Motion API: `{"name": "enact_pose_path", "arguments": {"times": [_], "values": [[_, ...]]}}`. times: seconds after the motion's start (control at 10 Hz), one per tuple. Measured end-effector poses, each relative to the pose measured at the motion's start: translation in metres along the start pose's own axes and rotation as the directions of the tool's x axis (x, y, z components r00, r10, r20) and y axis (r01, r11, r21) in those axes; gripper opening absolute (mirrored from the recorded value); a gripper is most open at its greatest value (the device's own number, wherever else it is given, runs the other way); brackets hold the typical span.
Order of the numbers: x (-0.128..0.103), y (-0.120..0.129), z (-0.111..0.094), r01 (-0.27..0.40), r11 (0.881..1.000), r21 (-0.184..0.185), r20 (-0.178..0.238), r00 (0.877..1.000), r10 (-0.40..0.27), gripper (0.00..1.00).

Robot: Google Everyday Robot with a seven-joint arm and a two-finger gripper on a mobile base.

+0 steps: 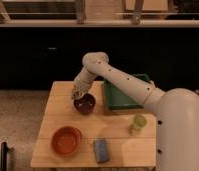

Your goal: Place towel in purple bowl

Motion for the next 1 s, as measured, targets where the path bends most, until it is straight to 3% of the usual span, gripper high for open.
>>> {"name": "enact_pose_path", "arguments": {"times": [0.8, 0.9, 1.0], "values": [[0.006, 0.031, 0.012, -0.002, 1.000, -0.030, 0.078, 0.997, 0.004, 0.00], [0.006, 0.031, 0.015, -0.004, 1.000, -0.031, 0.087, 0.996, 0.007, 0.02], [0.007, 0.029, 0.017, -0.004, 1.000, -0.030, 0.097, 0.995, 0.007, 0.12]]}}
